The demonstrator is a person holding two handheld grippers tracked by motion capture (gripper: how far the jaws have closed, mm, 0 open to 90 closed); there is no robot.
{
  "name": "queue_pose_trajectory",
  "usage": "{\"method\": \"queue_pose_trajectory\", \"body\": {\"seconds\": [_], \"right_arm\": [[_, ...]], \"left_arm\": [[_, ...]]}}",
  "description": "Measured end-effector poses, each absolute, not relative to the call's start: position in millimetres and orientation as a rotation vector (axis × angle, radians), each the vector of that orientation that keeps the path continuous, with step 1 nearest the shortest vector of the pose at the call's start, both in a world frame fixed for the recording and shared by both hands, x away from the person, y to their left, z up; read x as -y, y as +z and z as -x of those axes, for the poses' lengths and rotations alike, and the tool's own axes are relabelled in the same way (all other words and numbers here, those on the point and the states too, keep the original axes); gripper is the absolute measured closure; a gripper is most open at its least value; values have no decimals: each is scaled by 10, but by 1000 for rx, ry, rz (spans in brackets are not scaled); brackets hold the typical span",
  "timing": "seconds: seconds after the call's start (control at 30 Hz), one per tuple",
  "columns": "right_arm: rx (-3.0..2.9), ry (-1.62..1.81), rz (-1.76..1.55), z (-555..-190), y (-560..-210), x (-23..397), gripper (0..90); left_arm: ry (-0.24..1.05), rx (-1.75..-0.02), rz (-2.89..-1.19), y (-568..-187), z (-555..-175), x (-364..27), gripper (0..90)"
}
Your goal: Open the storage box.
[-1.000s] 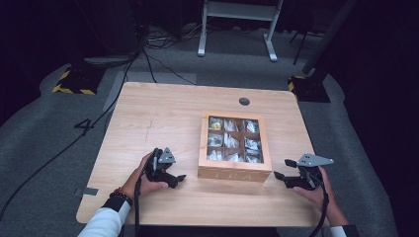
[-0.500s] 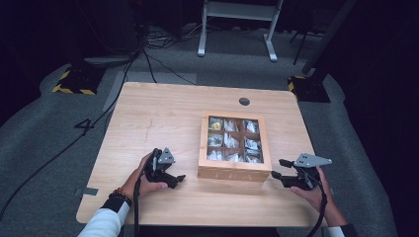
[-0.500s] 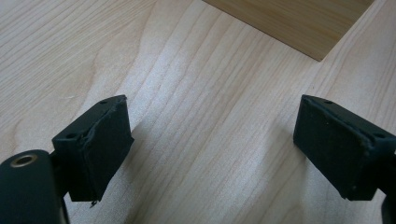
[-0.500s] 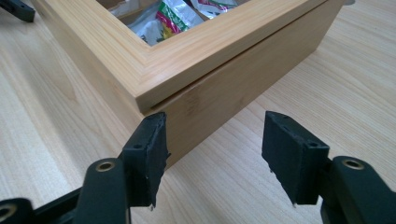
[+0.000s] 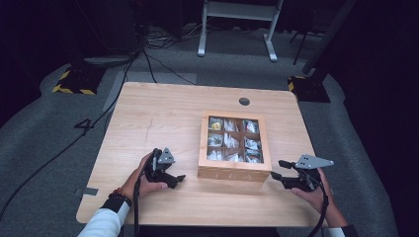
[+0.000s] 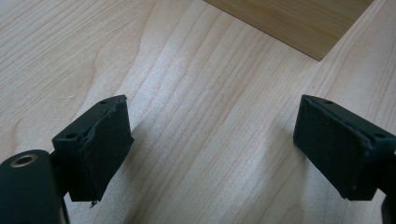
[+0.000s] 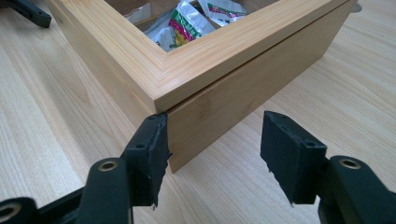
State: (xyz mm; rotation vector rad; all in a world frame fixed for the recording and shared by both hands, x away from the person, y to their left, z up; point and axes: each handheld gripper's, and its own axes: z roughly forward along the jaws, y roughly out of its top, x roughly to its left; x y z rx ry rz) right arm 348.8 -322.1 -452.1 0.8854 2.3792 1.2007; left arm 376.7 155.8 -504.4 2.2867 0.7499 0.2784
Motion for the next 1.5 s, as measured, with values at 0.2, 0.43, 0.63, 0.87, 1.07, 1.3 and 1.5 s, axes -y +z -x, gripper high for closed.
{"method": "queue_pose_trajectory", "body": {"seconds": [0.2, 0.43, 0.63, 0.87, 1.07, 1.3, 1.5], "right_arm": [[-2372, 1206, -875, -3483, -4520, 3218, 418], [-2358, 1211, -856, -3472, -4507, 3206, 416], [-2345, 1222, -851, -3465, -4493, 3202, 416], [-2318, 1265, -810, -3442, -4425, 3141, 412], [-2312, 1238, -771, -3430, -4380, 3015, 427], [-2255, 1292, -761, -3413, -4274, 3021, 462], [-2222, 1319, -750, -3417, -4199, 3024, 474]], "left_arm": [[278, -750, -2287, -5044, -3767, -1558, 116], [278, -750, -2287, -5044, -3767, -1558, 116], [278, -750, -2287, -5044, -3767, -1558, 116], [278, -750, -2287, -5044, -3767, -1558, 116], [278, -750, -2286, -5044, -3767, -1559, 116], [278, -748, -2288, -5043, -3768, -1559, 116], [276, -755, -2302, -5028, -3768, -1556, 120]]}}
